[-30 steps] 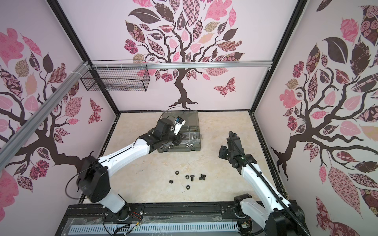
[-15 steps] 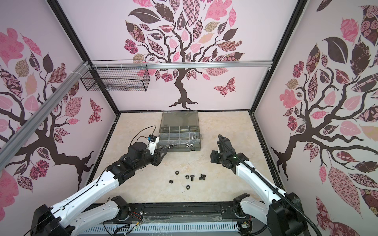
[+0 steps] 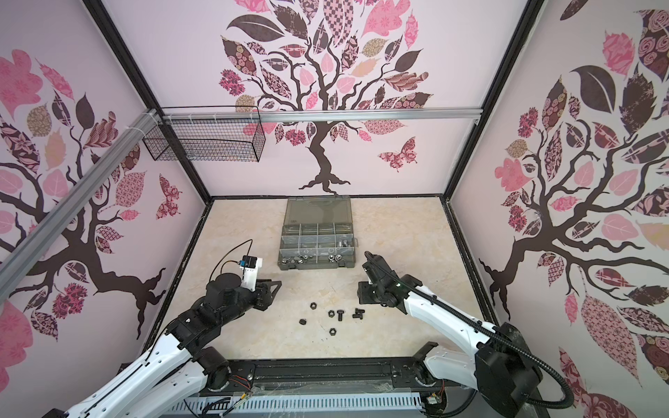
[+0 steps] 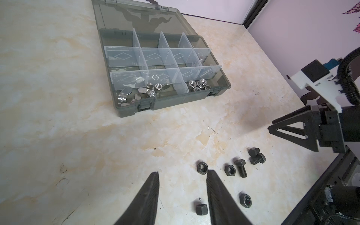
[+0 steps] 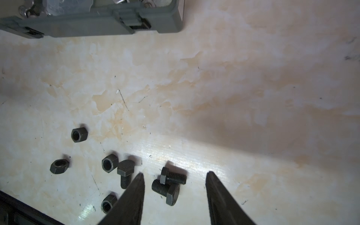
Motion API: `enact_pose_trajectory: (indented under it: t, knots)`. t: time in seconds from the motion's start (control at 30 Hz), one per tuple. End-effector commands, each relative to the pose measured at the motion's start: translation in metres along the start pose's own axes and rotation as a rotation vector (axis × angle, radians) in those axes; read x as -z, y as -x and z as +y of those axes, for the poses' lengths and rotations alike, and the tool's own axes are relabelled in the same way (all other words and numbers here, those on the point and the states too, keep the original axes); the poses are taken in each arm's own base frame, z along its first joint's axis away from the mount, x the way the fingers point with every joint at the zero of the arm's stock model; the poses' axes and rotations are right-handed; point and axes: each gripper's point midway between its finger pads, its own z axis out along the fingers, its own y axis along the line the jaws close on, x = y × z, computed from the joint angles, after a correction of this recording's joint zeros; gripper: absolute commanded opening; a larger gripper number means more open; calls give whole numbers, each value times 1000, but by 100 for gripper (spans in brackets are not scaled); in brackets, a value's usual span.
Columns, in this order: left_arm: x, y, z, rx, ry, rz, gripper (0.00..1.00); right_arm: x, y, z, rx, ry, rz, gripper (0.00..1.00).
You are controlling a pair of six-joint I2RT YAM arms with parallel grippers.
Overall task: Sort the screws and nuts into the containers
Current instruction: 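Withdraw the left gripper from the box back toward the pile, then move the right gripper over the dark parts and close on a dark bolt head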
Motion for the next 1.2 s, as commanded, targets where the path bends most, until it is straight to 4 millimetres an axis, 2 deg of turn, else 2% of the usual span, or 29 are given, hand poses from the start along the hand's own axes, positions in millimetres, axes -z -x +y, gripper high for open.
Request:
enact_pose_trajectory:
  t: [0.0,0.3,0.57,1.03,1.17]
  knots:
    - [-3,-13,5,17,13,34,43,-5,-19,-3,-2,-45,55,54]
    - [-4,-9,5,15,16,33,43,-10,-34,37,116,-29,100,54]
    - [-6,-17,1,44,-13,57,43,-25,-53,68,190,-23,135,53]
    - [-6,-18,0,57,-30,39,43,-51,-66,80,205,-49,191,40]
    - [-7,-18,-2,50,-37,44,43,-53,-69,76,200,-66,194,38]
